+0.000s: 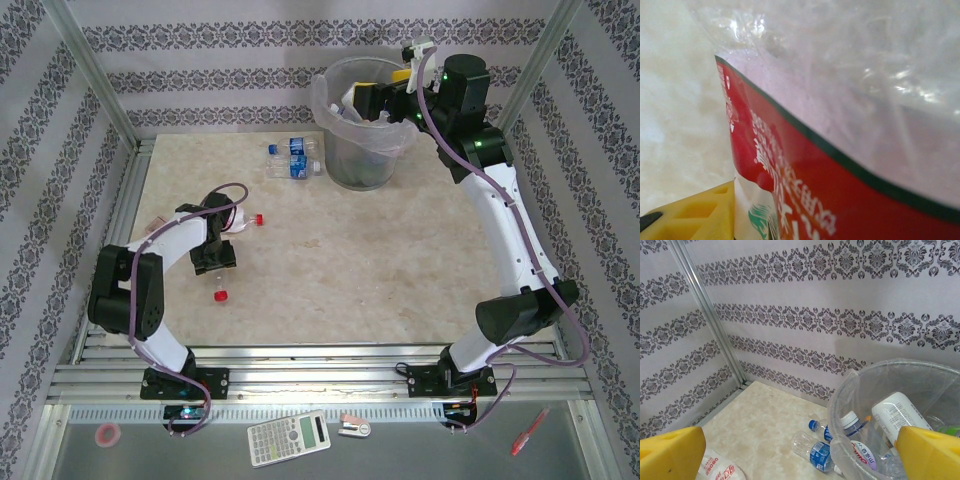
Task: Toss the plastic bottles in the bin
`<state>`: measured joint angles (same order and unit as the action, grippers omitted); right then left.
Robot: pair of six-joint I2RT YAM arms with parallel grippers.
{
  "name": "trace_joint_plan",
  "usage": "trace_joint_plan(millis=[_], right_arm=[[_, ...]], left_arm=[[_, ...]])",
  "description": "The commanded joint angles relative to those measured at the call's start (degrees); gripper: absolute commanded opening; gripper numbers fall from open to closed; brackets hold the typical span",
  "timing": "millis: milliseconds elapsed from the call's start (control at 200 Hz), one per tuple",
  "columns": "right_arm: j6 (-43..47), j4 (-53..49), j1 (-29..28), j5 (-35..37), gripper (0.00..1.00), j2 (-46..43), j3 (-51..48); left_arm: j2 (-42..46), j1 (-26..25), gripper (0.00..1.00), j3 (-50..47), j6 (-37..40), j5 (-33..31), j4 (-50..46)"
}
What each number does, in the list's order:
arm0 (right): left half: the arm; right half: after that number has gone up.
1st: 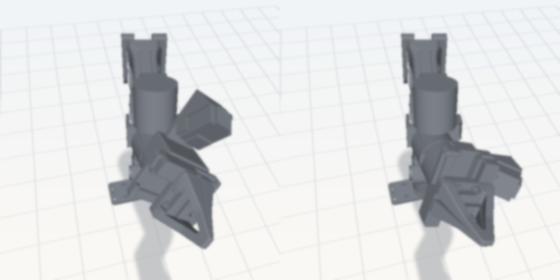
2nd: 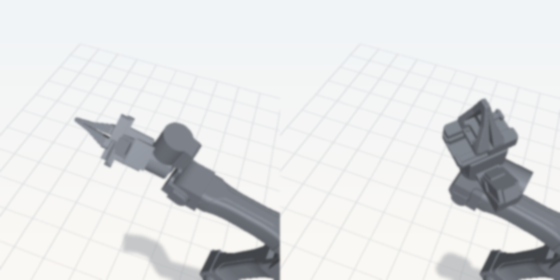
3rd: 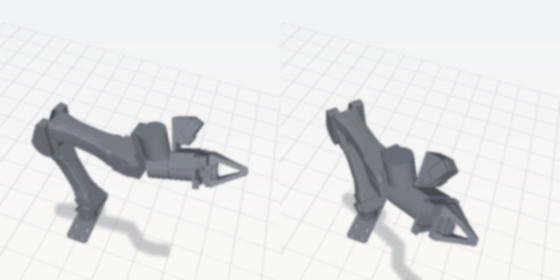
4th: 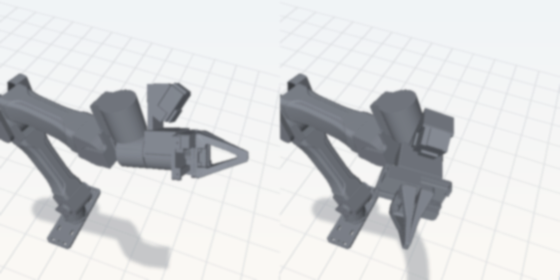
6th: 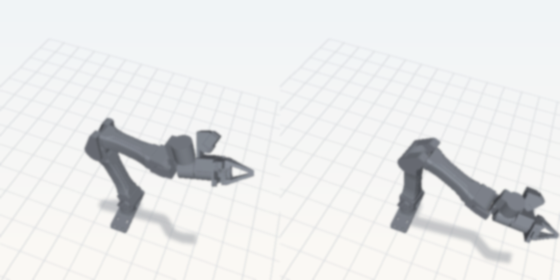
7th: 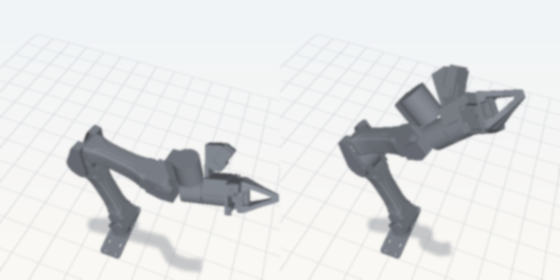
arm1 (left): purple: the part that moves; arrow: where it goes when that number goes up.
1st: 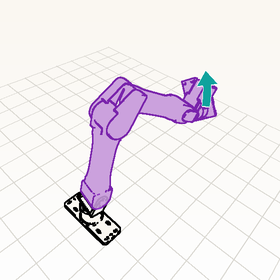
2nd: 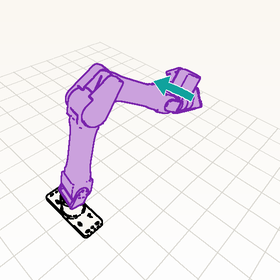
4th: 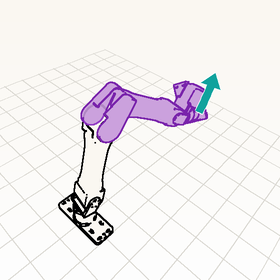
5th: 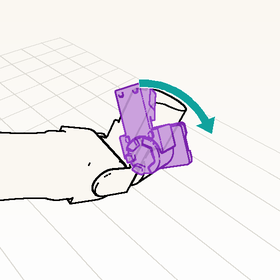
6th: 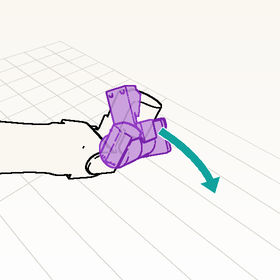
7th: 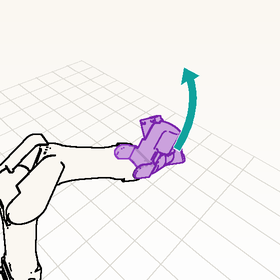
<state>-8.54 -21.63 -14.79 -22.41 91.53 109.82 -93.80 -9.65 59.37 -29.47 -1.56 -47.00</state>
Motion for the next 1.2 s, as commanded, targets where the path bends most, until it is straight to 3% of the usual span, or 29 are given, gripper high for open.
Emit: trace_joint_plan(millis=[0,350,614,894,1094,1199], right_arm=[[0.7,0.7,-0.5,-0.3,0.98,-2.0,-0.7],[-1.4,1.0,-0.8,-0.4,0.98,-3.0,-2.2],[-5.5,-0.6,-0.9,-2.4,0.98,-2.8,-0.8],[-10.7,-3.5,-1.0,-6.5,0.97,-1.9,-1.4],[-16.2,-4.5,-1.8,-9.2,0.93,-1.8,-4.5],[-17.6,-5.2,-2.6,-10.0,0.92,-1.7,-5.9]], left_arm=[[3.0,0.2,0.42,0.6,1.7,2.3,2.5],[11.2,-2.6,0.41,3.1,4.0,8.3,10.6],[15.2,-8.5,0.41,8.6,9.1,11.3,17.1],[14.2,-16.9,0.41,16.4,15.7,11.6,18.8],[12.5,-20.8,0.41,20.3,17.3,9.5,19.4],[11.8,-21.9,0.4,21.5,18.3,11.6,20.4]])
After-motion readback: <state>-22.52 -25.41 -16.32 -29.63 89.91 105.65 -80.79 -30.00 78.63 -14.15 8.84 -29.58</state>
